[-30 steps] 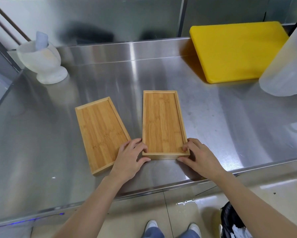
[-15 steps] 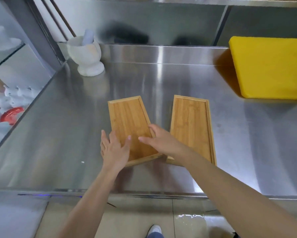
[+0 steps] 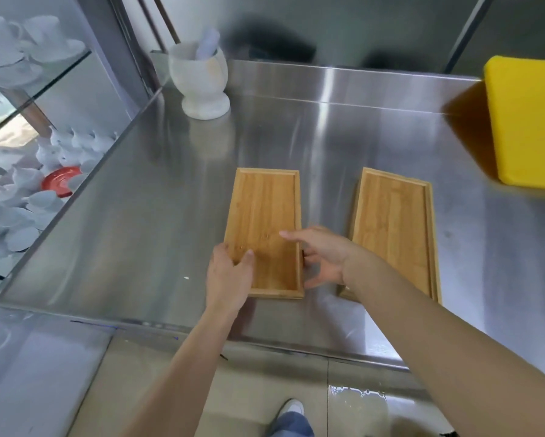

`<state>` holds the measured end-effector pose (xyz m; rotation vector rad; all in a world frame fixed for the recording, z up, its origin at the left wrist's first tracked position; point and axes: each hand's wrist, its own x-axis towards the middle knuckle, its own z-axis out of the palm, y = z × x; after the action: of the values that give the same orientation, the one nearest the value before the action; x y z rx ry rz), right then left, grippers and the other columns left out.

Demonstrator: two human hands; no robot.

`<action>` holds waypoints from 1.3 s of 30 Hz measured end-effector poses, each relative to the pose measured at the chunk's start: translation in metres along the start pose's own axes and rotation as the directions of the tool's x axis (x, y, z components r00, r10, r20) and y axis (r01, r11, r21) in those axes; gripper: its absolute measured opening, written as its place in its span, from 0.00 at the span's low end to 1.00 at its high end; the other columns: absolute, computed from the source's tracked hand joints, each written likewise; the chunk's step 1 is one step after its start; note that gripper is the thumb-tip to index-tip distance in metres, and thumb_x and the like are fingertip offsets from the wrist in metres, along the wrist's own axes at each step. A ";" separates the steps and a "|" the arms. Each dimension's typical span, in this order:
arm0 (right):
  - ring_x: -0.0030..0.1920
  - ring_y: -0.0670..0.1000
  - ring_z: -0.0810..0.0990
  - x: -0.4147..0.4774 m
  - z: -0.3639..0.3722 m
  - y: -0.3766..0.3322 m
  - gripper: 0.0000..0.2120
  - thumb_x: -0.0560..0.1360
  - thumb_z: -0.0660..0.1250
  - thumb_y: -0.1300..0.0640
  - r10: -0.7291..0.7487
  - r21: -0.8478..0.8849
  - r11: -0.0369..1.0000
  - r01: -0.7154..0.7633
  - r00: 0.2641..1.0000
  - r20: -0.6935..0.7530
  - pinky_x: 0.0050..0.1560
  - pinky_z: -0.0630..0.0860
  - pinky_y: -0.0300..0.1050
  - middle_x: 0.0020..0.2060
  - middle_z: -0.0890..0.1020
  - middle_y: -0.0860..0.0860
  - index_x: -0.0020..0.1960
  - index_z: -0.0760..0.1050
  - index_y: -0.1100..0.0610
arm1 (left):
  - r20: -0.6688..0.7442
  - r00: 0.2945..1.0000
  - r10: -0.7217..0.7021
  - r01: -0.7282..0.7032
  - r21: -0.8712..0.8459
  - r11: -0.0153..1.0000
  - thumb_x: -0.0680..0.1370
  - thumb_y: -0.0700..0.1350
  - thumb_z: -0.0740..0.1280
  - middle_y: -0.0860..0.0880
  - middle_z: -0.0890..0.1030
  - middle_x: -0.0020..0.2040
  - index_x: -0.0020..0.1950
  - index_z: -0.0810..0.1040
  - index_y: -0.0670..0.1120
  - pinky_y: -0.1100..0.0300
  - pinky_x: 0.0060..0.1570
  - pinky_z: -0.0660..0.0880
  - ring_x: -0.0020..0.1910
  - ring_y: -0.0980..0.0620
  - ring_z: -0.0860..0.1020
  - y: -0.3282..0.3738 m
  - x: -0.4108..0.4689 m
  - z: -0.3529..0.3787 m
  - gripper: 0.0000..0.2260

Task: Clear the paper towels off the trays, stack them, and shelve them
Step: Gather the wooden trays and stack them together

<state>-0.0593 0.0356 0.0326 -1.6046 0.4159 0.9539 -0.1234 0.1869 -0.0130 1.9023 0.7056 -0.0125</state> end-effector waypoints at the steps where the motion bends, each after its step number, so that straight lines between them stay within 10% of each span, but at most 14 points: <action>1: 0.57 0.57 0.71 -0.001 -0.001 0.000 0.20 0.67 0.72 0.48 0.029 0.033 0.999 -0.029 1.000 0.009 0.46 0.75 0.58 0.60 0.71 0.57 0.54 0.69 0.50 | -0.016 1.000 -0.012 0.012 -0.017 1.000 0.75 0.53 0.63 0.47 0.71 0.66 0.69 0.63 0.46 0.56 0.52 0.68 0.59 0.49 0.73 0.002 0.004 -0.004 0.25; 7: 0.48 0.55 0.76 -0.002 0.005 0.013 0.19 0.69 0.70 0.47 0.104 0.126 0.987 -0.103 0.995 0.002 0.44 0.74 0.48 0.50 0.76 0.57 0.55 0.70 0.55 | 0.085 0.982 -0.166 0.168 -0.016 0.986 0.75 0.48 0.65 0.44 0.79 0.55 0.61 0.73 0.39 0.47 0.58 0.73 0.54 0.42 0.77 0.009 0.027 -0.032 0.18; 11: 0.66 0.57 0.68 0.000 0.021 0.017 0.25 0.76 0.62 0.52 -0.091 -0.028 0.996 0.088 0.986 -0.141 0.68 0.65 0.55 0.68 0.69 0.55 0.69 0.61 0.58 | 0.253 0.949 -0.187 0.183 0.040 0.982 0.78 0.50 0.62 0.43 0.77 0.60 0.65 0.70 0.40 0.44 0.63 0.69 0.59 0.42 0.75 0.012 0.018 -0.031 0.19; 22: 0.34 0.47 0.71 -0.047 -0.044 -0.007 0.14 0.79 0.54 0.49 -0.583 -0.442 0.804 0.398 0.675 -0.453 0.31 0.65 0.42 0.33 0.72 0.48 0.40 0.68 0.55 | 0.089 0.964 0.249 -0.246 -0.050 0.968 0.79 0.49 0.59 0.47 0.78 0.40 0.46 0.76 0.40 0.57 0.33 0.68 0.37 0.49 0.75 0.080 -0.001 0.010 0.14; 28: 0.45 0.62 0.75 -0.071 -0.108 0.023 0.19 0.80 0.49 0.49 -0.622 -0.675 0.733 0.086 0.486 -0.614 0.42 0.66 0.50 0.43 0.79 0.60 0.43 0.71 0.61 | 0.206 0.859 0.468 -0.500 0.153 0.852 0.79 0.46 0.58 0.43 0.70 0.39 0.30 0.63 0.41 0.63 0.29 0.66 0.31 0.46 0.71 0.112 -0.028 0.067 0.19; 31: 0.49 0.64 0.76 -0.070 -0.131 0.043 0.21 0.80 0.47 0.49 -0.581 -0.691 0.716 -0.097 0.467 -0.667 0.44 0.68 0.52 0.49 0.80 0.63 0.50 0.71 0.64 | 0.322 0.822 0.470 -0.546 0.213 0.810 0.80 0.46 0.56 0.40 0.71 0.43 0.33 0.65 0.42 0.54 0.40 0.66 0.39 0.40 0.72 0.115 -0.037 0.097 0.16; 39: 0.48 0.63 0.79 -0.049 -0.151 0.077 0.20 0.80 0.45 0.51 -0.551 -0.699 0.662 -0.269 0.457 -0.698 0.42 0.65 0.49 0.49 0.81 0.62 0.51 0.71 0.63 | 0.442 0.800 0.405 -0.556 0.294 0.778 0.81 0.44 0.54 0.43 0.71 0.36 0.36 0.72 0.36 0.58 0.31 0.62 0.34 0.46 0.70 0.104 -0.036 0.130 0.18</action>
<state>-0.0905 -0.1376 0.0206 -2.8636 0.5957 -0.0784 -0.0642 0.0323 0.0278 2.3608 -0.0757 -0.1871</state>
